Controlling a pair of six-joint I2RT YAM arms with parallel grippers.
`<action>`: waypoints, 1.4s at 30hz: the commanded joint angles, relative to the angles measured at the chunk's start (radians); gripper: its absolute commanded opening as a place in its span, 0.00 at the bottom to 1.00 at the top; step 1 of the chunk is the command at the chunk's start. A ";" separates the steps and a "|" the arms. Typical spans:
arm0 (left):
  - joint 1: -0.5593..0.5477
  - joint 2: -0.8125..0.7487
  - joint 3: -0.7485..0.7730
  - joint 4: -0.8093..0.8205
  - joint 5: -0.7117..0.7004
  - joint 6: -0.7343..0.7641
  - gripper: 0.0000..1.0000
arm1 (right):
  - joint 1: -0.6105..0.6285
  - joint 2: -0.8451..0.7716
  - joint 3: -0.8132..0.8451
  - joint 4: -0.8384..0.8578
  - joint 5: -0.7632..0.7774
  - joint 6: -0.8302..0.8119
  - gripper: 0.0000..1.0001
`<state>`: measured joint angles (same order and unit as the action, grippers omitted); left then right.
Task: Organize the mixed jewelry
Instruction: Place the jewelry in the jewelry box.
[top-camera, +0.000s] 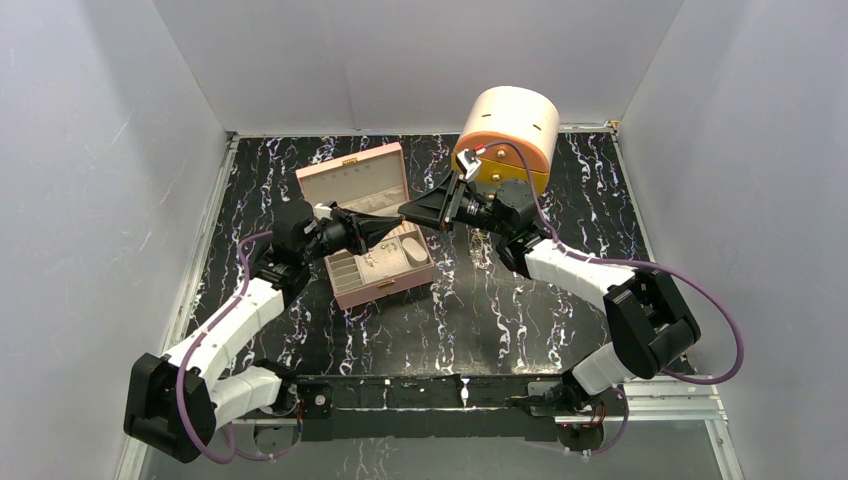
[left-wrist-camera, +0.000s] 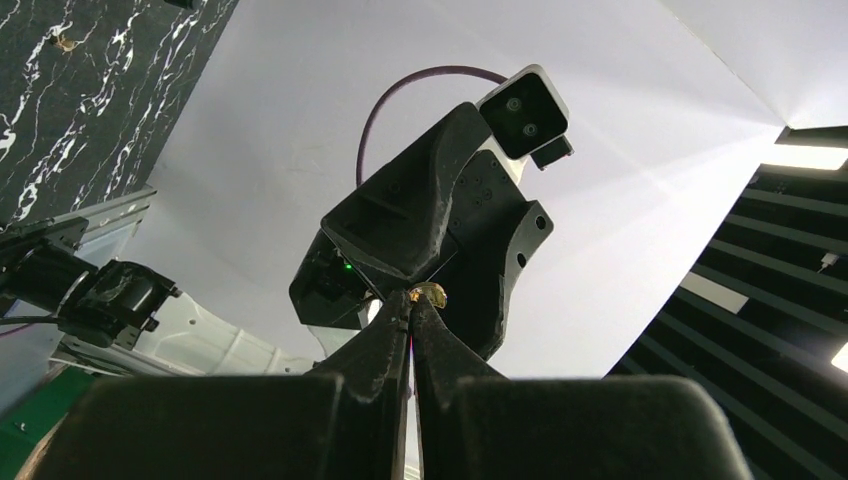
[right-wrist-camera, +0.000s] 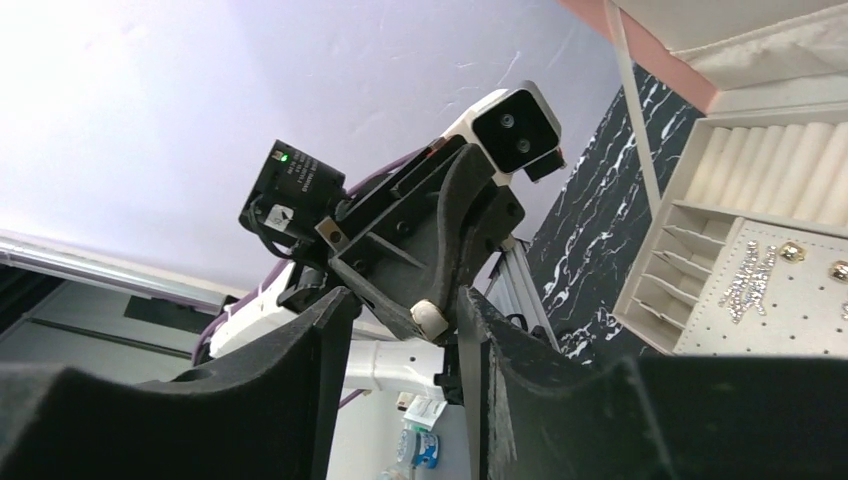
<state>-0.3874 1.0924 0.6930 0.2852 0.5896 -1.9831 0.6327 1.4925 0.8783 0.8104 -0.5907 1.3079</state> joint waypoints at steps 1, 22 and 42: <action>0.007 -0.040 -0.021 0.049 0.025 -0.046 0.00 | -0.001 -0.016 0.015 0.124 -0.024 0.029 0.50; 0.008 -0.041 -0.038 0.101 0.035 -0.107 0.00 | 0.009 -0.031 0.001 0.119 -0.042 -0.039 0.45; 0.008 -0.064 -0.056 0.081 0.026 -0.113 0.00 | 0.018 -0.034 0.017 0.091 -0.037 -0.063 0.17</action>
<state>-0.3870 1.0538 0.6445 0.3664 0.6102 -2.0785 0.6415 1.4918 0.8684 0.8631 -0.6243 1.2732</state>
